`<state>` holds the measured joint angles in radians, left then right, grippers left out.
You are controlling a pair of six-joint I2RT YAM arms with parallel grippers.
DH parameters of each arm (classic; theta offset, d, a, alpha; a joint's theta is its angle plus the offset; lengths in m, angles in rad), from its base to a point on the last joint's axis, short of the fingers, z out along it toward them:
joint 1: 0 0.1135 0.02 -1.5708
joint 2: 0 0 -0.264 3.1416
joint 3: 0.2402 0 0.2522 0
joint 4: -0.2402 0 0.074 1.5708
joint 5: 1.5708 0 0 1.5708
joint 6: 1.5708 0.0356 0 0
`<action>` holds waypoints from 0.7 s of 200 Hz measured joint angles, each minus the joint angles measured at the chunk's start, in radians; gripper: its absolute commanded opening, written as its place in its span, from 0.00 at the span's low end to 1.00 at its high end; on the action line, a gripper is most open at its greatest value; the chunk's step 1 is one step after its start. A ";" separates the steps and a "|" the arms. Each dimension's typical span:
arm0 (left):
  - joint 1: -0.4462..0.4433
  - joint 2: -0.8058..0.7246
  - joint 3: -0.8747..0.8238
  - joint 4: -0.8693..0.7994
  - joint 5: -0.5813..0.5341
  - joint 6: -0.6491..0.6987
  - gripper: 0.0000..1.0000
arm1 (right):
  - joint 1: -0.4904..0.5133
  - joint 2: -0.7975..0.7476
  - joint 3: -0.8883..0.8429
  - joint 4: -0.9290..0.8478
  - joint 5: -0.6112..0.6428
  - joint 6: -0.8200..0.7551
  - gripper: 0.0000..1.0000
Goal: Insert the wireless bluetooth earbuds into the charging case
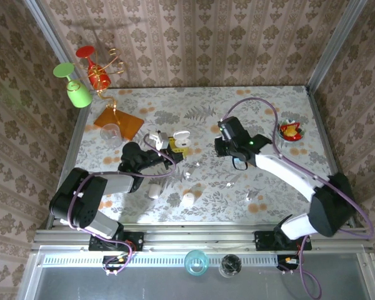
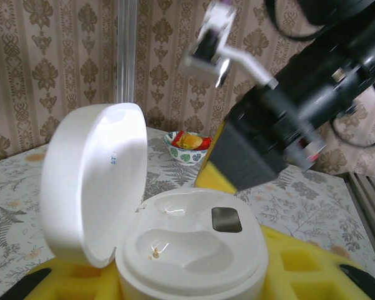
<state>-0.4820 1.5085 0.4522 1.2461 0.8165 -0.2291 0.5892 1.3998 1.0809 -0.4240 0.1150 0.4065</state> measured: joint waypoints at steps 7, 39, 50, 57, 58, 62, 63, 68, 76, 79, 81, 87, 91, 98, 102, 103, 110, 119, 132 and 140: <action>-0.001 0.000 0.000 0.000 0.008 0.002 0.32 | 0.000 -0.036 -0.015 0.026 -0.036 -0.022 0.17; -0.001 0.000 0.002 0.000 0.055 0.002 0.32 | 0.003 -0.137 -0.031 0.132 -0.201 -0.111 0.16; -0.002 0.000 0.006 0.000 0.076 0.001 0.32 | 0.005 -0.153 -0.031 0.162 -0.257 -0.136 0.16; -0.002 0.000 0.010 0.000 0.089 0.000 0.31 | 0.007 -0.158 -0.031 0.175 -0.289 -0.149 0.16; -0.002 0.000 0.011 0.000 0.091 0.000 0.31 | 0.007 -0.158 -0.031 0.177 -0.292 -0.151 0.16; -0.002 0.000 0.013 0.000 0.100 -0.003 0.31 | 0.009 -0.159 -0.031 0.183 -0.309 -0.159 0.16; -0.002 0.000 0.014 0.000 0.102 -0.003 0.31 | 0.010 -0.159 -0.030 0.184 -0.312 -0.161 0.16; -0.002 0.000 0.017 0.001 0.113 -0.005 0.31 | 0.013 -0.159 -0.027 0.188 -0.332 -0.172 0.16; -0.002 0.000 0.022 0.001 0.127 -0.008 0.31 | 0.021 -0.156 -0.022 0.189 -0.355 -0.186 0.16; -0.002 0.000 0.024 0.001 0.132 -0.011 0.31 | 0.023 -0.156 -0.020 0.189 -0.362 -0.192 0.16; -0.002 0.000 0.025 0.001 0.136 -0.011 0.31 | 0.026 -0.154 -0.018 0.190 -0.368 -0.196 0.16; -0.002 0.000 0.029 0.001 0.146 -0.014 0.31 | 0.033 -0.151 -0.011 0.189 -0.381 -0.205 0.16; -0.002 0.000 0.031 0.001 0.154 -0.018 0.31 | 0.039 -0.148 -0.004 0.189 -0.390 -0.213 0.16; -0.002 0.000 0.033 0.001 0.164 -0.023 0.31 | 0.047 -0.141 0.008 0.189 -0.402 -0.224 0.16; -0.002 0.000 0.034 0.001 0.169 -0.026 0.31 | 0.051 -0.137 0.014 0.189 -0.407 -0.229 0.16; -0.002 0.000 0.034 0.001 0.170 -0.026 0.31 | 0.053 -0.135 0.017 0.189 -0.409 -0.230 0.16; -0.002 0.000 0.036 0.001 0.179 -0.030 0.31 | 0.060 -0.127 0.029 0.189 -0.417 -0.240 0.16; -0.002 0.000 0.038 0.001 0.188 -0.034 0.31 | 0.067 -0.117 0.040 0.189 -0.425 -0.249 0.16; -0.003 0.000 0.041 0.001 0.198 -0.040 0.31 | 0.077 -0.103 0.054 0.189 -0.434 -0.260 0.16; -0.003 0.000 0.042 0.001 0.201 -0.041 0.31 | 0.081 -0.095 0.060 0.189 -0.438 -0.267 0.16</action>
<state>-0.4847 1.5085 0.4942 1.2469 1.0180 -0.2699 0.6704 1.3048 1.1404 -0.2348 -0.3225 0.1394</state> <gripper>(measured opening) 0.380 0.162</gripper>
